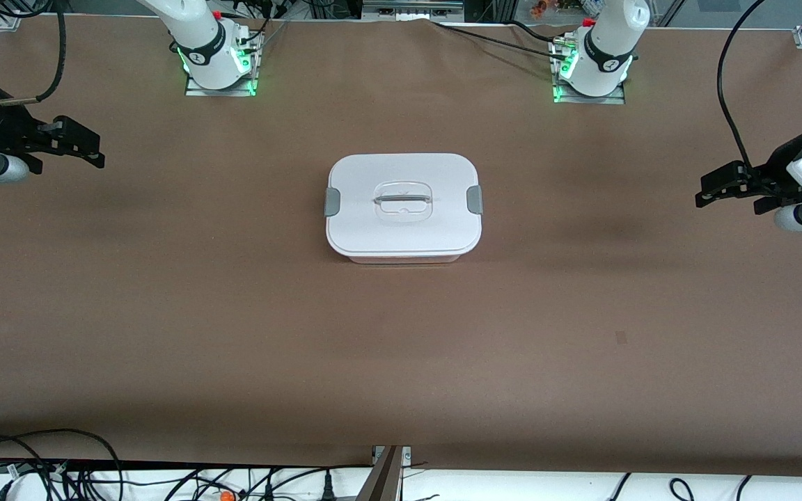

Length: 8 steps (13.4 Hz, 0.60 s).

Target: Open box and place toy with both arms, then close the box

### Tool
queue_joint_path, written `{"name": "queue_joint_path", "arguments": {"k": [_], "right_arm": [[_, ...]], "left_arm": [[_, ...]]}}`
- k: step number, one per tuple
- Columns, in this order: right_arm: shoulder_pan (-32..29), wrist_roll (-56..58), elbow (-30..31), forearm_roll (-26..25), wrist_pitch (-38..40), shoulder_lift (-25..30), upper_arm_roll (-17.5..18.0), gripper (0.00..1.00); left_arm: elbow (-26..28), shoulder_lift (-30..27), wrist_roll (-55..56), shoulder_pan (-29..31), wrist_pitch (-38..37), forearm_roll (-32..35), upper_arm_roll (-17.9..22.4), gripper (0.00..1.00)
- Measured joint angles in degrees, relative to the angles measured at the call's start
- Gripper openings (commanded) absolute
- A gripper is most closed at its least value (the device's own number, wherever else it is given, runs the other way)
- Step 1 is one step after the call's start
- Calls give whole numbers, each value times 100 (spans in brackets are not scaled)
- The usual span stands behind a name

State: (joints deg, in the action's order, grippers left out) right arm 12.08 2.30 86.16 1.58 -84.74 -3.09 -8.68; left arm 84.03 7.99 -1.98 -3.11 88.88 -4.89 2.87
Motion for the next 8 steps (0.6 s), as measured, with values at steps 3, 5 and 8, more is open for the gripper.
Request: {"name": "queue_joint_path", "arguments": {"k": [3, 5, 8], "right_arm": [[1, 0, 0, 0, 52, -2, -24, 100], [2, 0, 0, 1, 74, -2, -23, 100], [11, 0, 0, 2, 149, -2, 22, 100]], "left_arm": [[22, -71, 136, -29, -1, 0, -116, 100], [174, -219, 213, -30, -5, 0, -202, 100], [762, -749, 380, -17, 47, 211, -501, 100]]}}
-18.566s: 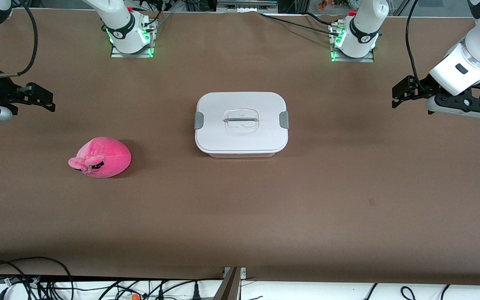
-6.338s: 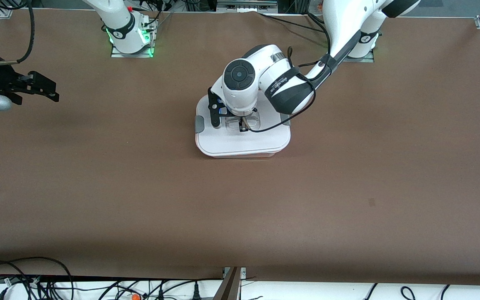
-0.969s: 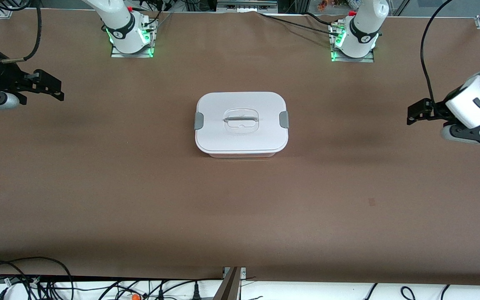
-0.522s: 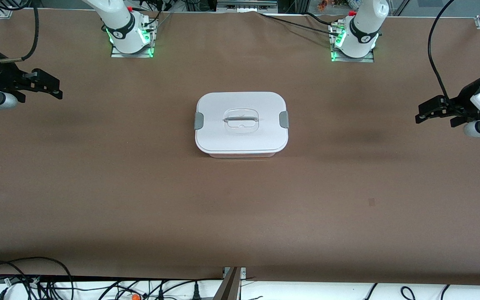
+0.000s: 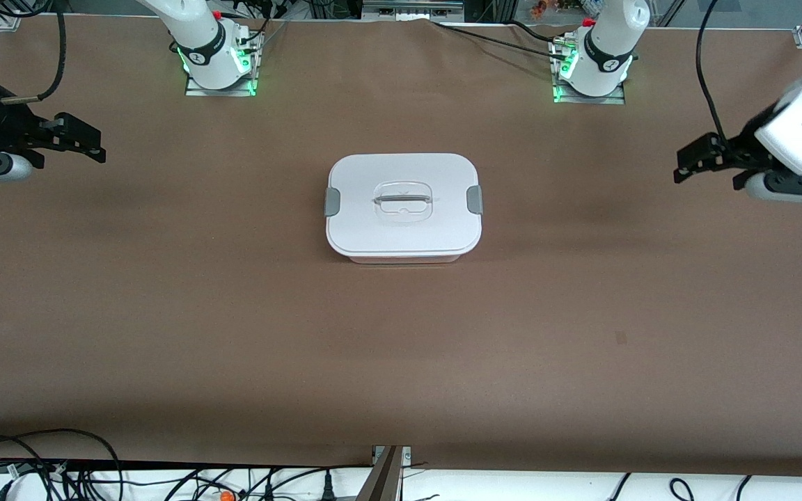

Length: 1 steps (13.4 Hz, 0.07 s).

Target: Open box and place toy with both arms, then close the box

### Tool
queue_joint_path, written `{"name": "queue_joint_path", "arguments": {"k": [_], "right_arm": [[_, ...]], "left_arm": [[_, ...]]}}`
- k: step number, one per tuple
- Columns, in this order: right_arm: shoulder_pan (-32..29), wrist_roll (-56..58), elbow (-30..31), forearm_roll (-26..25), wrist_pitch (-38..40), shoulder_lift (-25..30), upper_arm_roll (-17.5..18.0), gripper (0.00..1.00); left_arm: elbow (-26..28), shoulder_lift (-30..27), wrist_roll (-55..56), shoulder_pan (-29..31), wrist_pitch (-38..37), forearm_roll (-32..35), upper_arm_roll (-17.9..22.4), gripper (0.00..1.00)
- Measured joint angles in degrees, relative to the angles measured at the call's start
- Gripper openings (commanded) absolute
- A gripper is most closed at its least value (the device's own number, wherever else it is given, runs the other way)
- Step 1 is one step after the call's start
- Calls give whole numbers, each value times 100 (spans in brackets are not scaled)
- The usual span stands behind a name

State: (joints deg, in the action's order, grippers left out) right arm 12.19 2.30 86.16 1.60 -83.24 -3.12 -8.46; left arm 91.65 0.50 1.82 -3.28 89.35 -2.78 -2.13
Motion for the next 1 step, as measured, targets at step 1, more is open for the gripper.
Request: {"name": "queue_joint_path", "arguments": {"k": [1], "right_arm": [[5, 2, 0, 0, 55, 0, 7, 100]], "left_arm": [[140, -125, 49, 0, 42, 59, -102, 100]]}}
